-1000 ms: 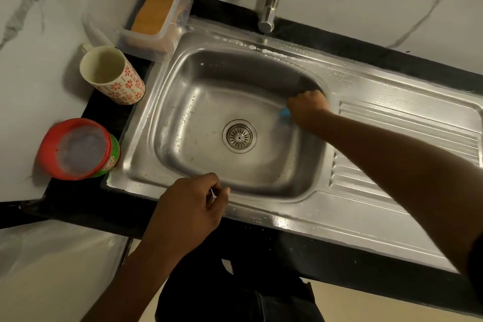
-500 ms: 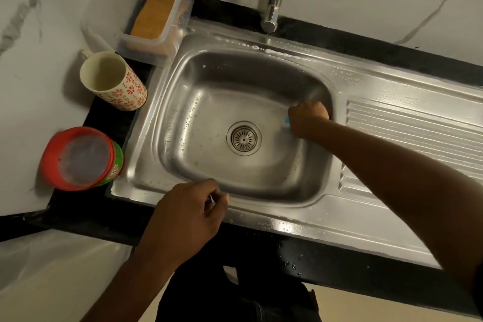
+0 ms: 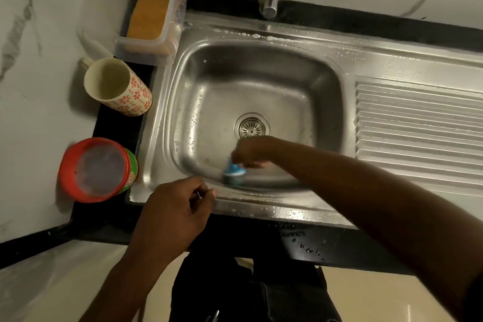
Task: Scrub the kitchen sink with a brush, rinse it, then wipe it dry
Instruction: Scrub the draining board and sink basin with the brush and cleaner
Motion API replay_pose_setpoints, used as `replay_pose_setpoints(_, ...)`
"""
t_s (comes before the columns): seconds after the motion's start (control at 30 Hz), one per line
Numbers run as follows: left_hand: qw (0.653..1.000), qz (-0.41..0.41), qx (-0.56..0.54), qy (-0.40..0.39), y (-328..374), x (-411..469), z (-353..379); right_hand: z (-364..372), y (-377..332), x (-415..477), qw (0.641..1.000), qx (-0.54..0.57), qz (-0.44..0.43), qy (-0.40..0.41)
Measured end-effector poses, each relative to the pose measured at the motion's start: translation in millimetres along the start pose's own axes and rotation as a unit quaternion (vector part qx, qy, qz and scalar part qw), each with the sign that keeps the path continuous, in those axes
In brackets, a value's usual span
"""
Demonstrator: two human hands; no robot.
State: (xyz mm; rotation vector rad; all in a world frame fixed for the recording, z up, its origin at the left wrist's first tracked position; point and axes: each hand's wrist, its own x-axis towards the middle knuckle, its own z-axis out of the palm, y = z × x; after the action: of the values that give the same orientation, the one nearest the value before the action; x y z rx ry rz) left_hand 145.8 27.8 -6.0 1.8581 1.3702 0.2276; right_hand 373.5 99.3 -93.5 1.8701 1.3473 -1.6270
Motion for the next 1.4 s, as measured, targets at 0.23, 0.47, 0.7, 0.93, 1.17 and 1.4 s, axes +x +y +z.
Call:
replay_pose_setpoints(0.23, 1.0, 0.018, 0.01, 0.008, -3.8, 7.1, -14.0, 6.7, -12.8, -7.4, 0.999, 0.047, -0.011, 0.024)
replay_pose_setpoints(0.47, 0.999, 0.01, 0.028, -0.016, -13.1, 16.0, -12.6, -10.7, 64.9, -32.5, 0.996, -0.027, 0.08, 0.01)
replay_pose_setpoints(0.7, 0.999, 0.031, 0.025, -0.037, -5.3, 27.2, -17.9, 3.7, -33.5, -7.1, 0.976, 0.212, -0.016, -0.047)
replay_pose_setpoints(0.93, 0.999, 0.033, 0.026, -0.03, -3.7, 30.1, -18.3, -30.4, 100.8, -61.7, 0.995, -0.059, 0.073, 0.046)
replay_pose_setpoints(1.17, 0.999, 0.04, 0.03, -0.018, 0.7, 35.3, -22.7, 6.2, -6.2, -35.8, 0.991, 0.13, -0.021, 0.006)
replay_pose_setpoints(1.4, 0.998, 0.05, 0.039, -0.012, -0.6, 38.3, -22.9, 0.7, 17.8, -59.8, 0.994, 0.103, -0.04, 0.027)
